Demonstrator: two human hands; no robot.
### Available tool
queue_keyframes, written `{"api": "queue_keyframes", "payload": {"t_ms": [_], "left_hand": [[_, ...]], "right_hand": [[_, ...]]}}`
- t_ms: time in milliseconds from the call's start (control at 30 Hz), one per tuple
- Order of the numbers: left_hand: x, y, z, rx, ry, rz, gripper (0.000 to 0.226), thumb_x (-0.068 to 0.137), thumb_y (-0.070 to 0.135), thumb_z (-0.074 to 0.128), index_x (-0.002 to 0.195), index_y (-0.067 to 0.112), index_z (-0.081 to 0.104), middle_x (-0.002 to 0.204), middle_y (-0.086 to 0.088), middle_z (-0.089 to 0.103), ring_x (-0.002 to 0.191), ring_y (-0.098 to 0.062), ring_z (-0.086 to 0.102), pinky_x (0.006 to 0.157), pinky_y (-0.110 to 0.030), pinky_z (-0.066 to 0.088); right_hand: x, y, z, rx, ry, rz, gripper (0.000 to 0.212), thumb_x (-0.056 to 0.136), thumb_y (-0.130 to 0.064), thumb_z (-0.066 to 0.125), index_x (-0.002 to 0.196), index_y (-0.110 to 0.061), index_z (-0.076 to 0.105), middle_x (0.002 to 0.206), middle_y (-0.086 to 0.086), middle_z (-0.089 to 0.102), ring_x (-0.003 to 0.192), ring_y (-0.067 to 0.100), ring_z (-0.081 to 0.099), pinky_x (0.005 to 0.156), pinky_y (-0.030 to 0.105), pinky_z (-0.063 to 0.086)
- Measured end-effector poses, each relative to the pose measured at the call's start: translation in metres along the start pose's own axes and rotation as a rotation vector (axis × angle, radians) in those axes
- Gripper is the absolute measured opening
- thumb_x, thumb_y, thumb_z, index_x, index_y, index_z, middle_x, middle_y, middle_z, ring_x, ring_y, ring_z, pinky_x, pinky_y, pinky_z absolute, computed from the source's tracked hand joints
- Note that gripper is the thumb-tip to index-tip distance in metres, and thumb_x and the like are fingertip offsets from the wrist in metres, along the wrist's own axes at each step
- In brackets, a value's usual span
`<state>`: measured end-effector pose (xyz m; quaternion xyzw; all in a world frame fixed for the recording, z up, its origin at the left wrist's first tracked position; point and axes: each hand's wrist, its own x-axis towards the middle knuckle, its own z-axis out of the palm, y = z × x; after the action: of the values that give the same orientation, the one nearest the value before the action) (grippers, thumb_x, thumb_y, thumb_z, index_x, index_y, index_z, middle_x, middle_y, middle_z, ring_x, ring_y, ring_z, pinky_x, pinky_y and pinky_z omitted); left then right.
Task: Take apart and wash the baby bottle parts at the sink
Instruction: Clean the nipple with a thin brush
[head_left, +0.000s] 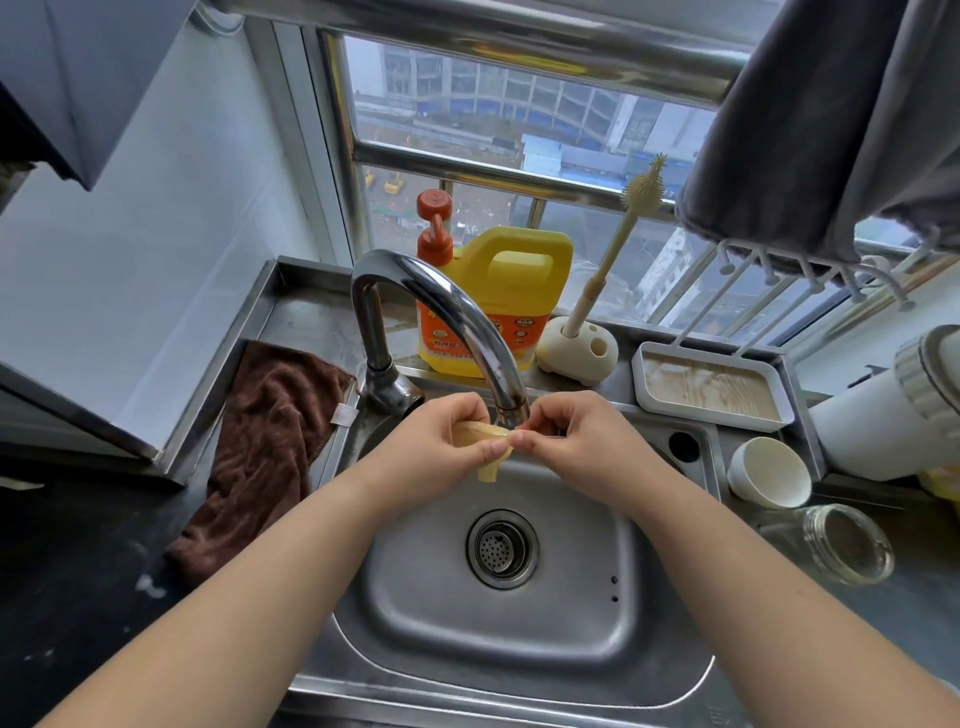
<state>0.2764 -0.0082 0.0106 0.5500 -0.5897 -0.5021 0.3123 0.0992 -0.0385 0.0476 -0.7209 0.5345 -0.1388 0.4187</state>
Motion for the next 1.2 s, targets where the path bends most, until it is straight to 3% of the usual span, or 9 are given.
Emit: {"api": "queue_keyframes", "payload": {"t_ms": [167, 267, 367, 433, 633, 800, 967, 1100, 1200], "left_hand": [[-0.004, -0.006, -0.005, -0.234, -0.024, 0.024, 0.021, 0.081, 0.033, 0.069, 0.079, 0.017, 0.055, 0.073, 0.000, 0.053, 0.070, -0.017, 0.050, 0.067, -0.035, 0.042], [-0.002, -0.006, -0.004, -0.280, -0.045, 0.016, 0.028, 0.077, 0.038, 0.068, 0.081, 0.014, 0.055, 0.073, 0.002, 0.051, 0.072, -0.019, 0.049, 0.073, -0.046, 0.048], [0.001, -0.004, -0.006, -0.233, -0.061, 0.039, 0.025, 0.080, 0.034, 0.066, 0.082, 0.012, 0.055, 0.067, 0.011, 0.050, 0.068, -0.012, 0.046, 0.068, -0.033, 0.041], [-0.001, -0.004, -0.008, -0.243, -0.079, 0.046, 0.021, 0.081, 0.034, 0.065, 0.080, 0.015, 0.055, 0.069, 0.009, 0.051, 0.069, -0.012, 0.046, 0.068, -0.031, 0.039], [-0.003, -0.013, -0.007, -0.489, -0.070, -0.111, 0.023, 0.076, 0.038, 0.068, 0.077, 0.020, 0.053, 0.082, -0.007, 0.051, 0.082, -0.022, 0.048, 0.088, -0.049, 0.043], [0.000, -0.011, -0.001, -0.286, -0.118, -0.132, 0.034, 0.064, 0.046, 0.076, 0.068, 0.021, 0.052, 0.071, -0.002, 0.058, 0.072, -0.017, 0.057, 0.073, -0.038, 0.046], [0.003, -0.016, 0.004, -0.254, -0.064, -0.145, 0.038, 0.056, 0.045, 0.081, 0.063, 0.022, 0.052, 0.070, -0.007, 0.056, 0.070, -0.020, 0.054, 0.068, -0.037, 0.040], [0.006, -0.011, 0.005, -0.275, -0.007, -0.121, 0.044, 0.050, 0.036, 0.082, 0.066, 0.020, 0.044, 0.070, -0.007, 0.051, 0.065, -0.019, 0.052, 0.060, -0.034, 0.044], [0.005, -0.014, -0.001, -0.317, 0.002, -0.135, 0.043, 0.049, 0.034, 0.086, 0.070, 0.022, 0.051, 0.076, -0.004, 0.059, 0.068, -0.018, 0.057, 0.062, -0.032, 0.048]], "right_hand": [[0.000, 0.010, -0.013, 0.091, -0.061, 0.017, 0.012, 0.085, -0.025, 0.070, 0.076, -0.016, 0.070, 0.057, -0.007, 0.053, 0.052, 0.002, 0.042, 0.055, 0.017, 0.036], [0.001, 0.007, -0.013, 0.127, -0.054, -0.010, 0.012, 0.085, -0.022, 0.070, 0.074, -0.017, 0.069, 0.061, -0.001, 0.055, 0.055, 0.005, 0.044, 0.058, 0.020, 0.037], [0.004, 0.000, -0.009, 0.115, -0.039, -0.056, 0.019, 0.084, -0.017, 0.070, 0.066, -0.022, 0.064, 0.052, -0.012, 0.048, 0.049, -0.001, 0.039, 0.053, 0.012, 0.033], [0.004, 0.004, -0.011, 0.111, -0.050, -0.049, 0.016, 0.084, -0.019, 0.070, 0.069, -0.021, 0.066, 0.052, -0.013, 0.048, 0.049, -0.001, 0.039, 0.052, 0.011, 0.032], [-0.003, 0.017, -0.007, 0.080, -0.033, 0.020, 0.015, 0.084, -0.023, 0.071, 0.070, -0.019, 0.067, 0.051, -0.011, 0.048, 0.047, 0.000, 0.039, 0.050, 0.012, 0.033], [0.002, 0.010, -0.002, 0.058, -0.058, -0.002, 0.013, 0.084, -0.022, 0.071, 0.071, -0.021, 0.068, 0.046, -0.017, 0.049, 0.046, -0.001, 0.041, 0.049, 0.010, 0.031], [0.001, 0.008, 0.002, 0.017, -0.057, -0.002, 0.015, 0.084, -0.022, 0.070, 0.070, -0.025, 0.066, 0.051, -0.014, 0.051, 0.048, -0.004, 0.045, 0.051, 0.010, 0.034], [0.003, 0.007, 0.003, 0.024, -0.031, 0.012, 0.021, 0.083, -0.023, 0.071, 0.064, -0.027, 0.063, 0.048, -0.014, 0.047, 0.047, -0.003, 0.043, 0.051, 0.011, 0.033], [0.002, 0.014, 0.000, 0.006, -0.028, 0.034, 0.016, 0.083, -0.027, 0.072, 0.068, -0.024, 0.067, 0.052, -0.011, 0.049, 0.047, -0.001, 0.041, 0.052, 0.015, 0.033]]}}
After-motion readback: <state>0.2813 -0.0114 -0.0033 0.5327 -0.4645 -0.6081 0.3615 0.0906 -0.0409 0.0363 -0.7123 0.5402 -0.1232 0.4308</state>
